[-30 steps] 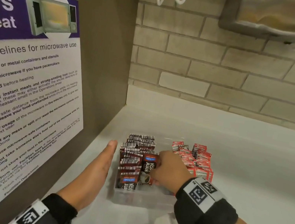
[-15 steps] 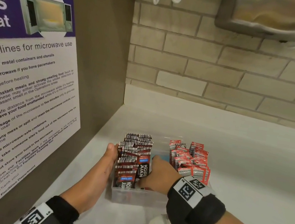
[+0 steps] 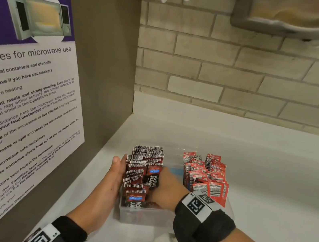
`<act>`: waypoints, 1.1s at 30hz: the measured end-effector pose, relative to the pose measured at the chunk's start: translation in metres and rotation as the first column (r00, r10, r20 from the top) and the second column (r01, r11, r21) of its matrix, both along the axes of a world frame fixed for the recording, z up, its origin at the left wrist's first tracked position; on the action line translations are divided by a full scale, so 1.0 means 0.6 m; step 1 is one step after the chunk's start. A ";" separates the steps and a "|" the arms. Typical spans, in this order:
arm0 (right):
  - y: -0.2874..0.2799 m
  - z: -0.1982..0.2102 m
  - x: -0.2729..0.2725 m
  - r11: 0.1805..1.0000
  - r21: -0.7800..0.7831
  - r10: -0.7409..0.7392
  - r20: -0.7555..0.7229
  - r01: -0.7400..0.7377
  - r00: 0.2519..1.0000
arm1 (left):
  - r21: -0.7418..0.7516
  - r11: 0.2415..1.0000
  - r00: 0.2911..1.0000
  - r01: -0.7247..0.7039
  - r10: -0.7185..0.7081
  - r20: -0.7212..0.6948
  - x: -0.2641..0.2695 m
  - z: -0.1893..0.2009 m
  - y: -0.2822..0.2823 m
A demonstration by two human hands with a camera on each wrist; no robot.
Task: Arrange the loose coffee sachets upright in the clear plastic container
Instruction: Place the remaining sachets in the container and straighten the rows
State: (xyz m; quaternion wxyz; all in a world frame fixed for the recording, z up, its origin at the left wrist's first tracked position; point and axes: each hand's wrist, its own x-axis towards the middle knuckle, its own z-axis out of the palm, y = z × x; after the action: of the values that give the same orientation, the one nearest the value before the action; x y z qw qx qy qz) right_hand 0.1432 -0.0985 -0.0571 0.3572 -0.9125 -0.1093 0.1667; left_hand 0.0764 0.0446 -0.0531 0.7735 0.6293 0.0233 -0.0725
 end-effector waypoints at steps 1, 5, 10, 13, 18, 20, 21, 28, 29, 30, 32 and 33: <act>0.001 -0.014 0.006 1.000 0.021 -0.009 0.016 0.009 1.000 | -0.026 1.000 1.000 -0.012 0.012 -0.006 0.001 -0.001 -0.001; 0.004 -0.002 -0.004 0.999 0.000 -0.032 0.071 0.032 0.997 | -0.077 0.996 0.999 -0.044 0.045 0.003 0.002 -0.001 -0.009; 0.008 -0.003 -0.004 0.992 -0.119 -0.040 0.094 0.051 0.995 | -0.068 0.996 0.999 -0.049 0.050 0.004 -0.001 0.002 -0.011; 0.003 -0.004 0.000 0.987 -0.152 -0.036 0.073 0.047 0.997 | -0.031 0.999 0.999 -0.043 0.043 -0.003 -0.005 0.006 -0.013; 0.002 0.003 -0.001 0.980 -0.195 -0.029 0.054 0.039 0.998 | -0.046 0.998 0.999 -0.046 0.046 -0.012 -0.011 0.010 -0.009; 0.000 0.019 -0.004 0.977 -0.212 -0.010 0.039 0.018 0.999 | -0.039 0.997 0.998 -0.059 0.058 -0.009 -0.012 0.012 -0.005; -0.003 0.031 -0.006 0.977 -0.211 0.005 0.033 0.002 0.999 | -0.036 0.996 0.997 -0.077 0.078 0.007 -0.012 0.013 -0.004; -0.046 0.134 -0.034 0.992 -0.112 0.070 0.157 -0.053 0.985 | -0.077 0.895 0.828 -0.440 0.437 0.352 -0.021 0.050 0.007; -0.058 0.147 -0.038 0.994 -0.095 0.070 0.216 -0.050 0.974 | -0.100 0.882 0.795 -0.460 0.459 0.396 -0.024 0.063 0.002; -0.073 0.159 -0.040 0.996 -0.077 0.059 0.282 -0.038 0.958 | -0.113 0.881 0.776 -0.459 0.460 0.432 -0.027 0.075 -0.004; -0.108 0.172 -0.043 1.000 -0.025 -0.007 0.387 0.018 0.922 | -0.116 0.906 0.789 -0.406 0.412 0.456 -0.033 0.095 -0.020; -0.127 0.175 -0.045 0.999 -0.007 -0.043 0.417 0.050 0.908 | -0.107 0.929 0.819 -0.355 0.364 0.444 -0.035 0.099 -0.031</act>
State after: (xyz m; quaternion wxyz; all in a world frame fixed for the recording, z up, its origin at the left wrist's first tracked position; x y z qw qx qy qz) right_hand 0.1163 -0.1748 0.0478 0.3215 -0.9325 -0.1597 -0.0391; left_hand 0.0553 0.0258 0.0063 0.7628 0.6052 -0.0414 0.2240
